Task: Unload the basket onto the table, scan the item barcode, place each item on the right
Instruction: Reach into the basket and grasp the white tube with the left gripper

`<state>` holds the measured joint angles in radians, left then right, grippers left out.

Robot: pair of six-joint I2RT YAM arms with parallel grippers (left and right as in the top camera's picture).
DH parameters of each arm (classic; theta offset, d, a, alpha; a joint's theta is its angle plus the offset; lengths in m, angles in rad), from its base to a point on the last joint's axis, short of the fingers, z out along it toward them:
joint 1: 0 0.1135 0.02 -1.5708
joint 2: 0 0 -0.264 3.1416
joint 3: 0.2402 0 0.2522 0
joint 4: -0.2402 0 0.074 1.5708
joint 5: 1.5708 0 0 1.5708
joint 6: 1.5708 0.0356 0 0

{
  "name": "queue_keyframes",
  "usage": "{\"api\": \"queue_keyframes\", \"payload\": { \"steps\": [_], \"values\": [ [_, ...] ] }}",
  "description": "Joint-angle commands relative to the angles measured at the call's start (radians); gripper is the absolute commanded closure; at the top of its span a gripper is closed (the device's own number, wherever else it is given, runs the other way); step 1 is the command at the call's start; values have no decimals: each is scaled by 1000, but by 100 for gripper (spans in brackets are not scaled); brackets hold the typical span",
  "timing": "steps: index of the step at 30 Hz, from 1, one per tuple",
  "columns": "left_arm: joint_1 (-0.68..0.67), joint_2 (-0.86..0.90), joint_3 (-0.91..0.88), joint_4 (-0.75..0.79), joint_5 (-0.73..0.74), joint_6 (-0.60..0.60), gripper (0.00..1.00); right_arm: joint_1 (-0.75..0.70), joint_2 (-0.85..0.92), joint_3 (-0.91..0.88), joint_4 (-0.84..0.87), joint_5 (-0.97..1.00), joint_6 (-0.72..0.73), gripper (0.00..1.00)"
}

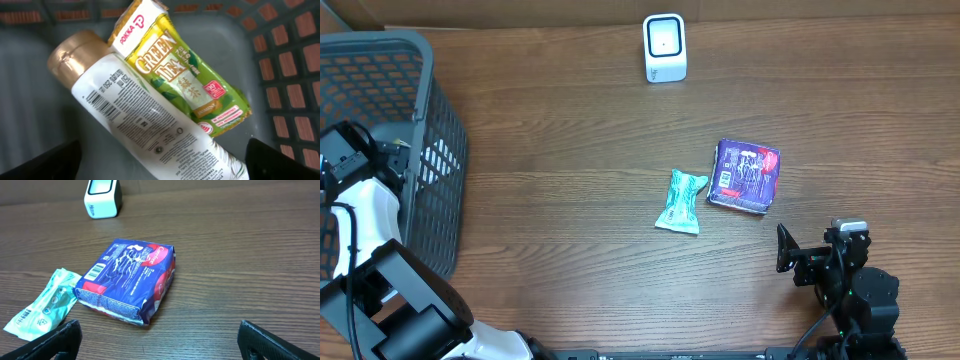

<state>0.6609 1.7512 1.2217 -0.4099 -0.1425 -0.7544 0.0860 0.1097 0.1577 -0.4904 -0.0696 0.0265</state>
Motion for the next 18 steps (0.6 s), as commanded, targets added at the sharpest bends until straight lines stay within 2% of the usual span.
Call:
{"api": "queue_keyframes", "payload": {
  "steps": [1,6,13,15,18],
  "values": [
    [1,-5,-8,-4,-4,11,0,5,-3,20,5,9,-2,0],
    [0,51,-8,2,-14,-92,0,5,-3,20,5,9,-2,0],
    [0,160,-8,75,-31,-90,1,5,-3,20,5,9,-2,0],
    [0,177,-8,86,-45,-90,8,5,-3,20,5,9,-2,0],
    [0,221,-8,113,-52,-71,32,5,-3,20,5,9,-2,0]
  ]
}}
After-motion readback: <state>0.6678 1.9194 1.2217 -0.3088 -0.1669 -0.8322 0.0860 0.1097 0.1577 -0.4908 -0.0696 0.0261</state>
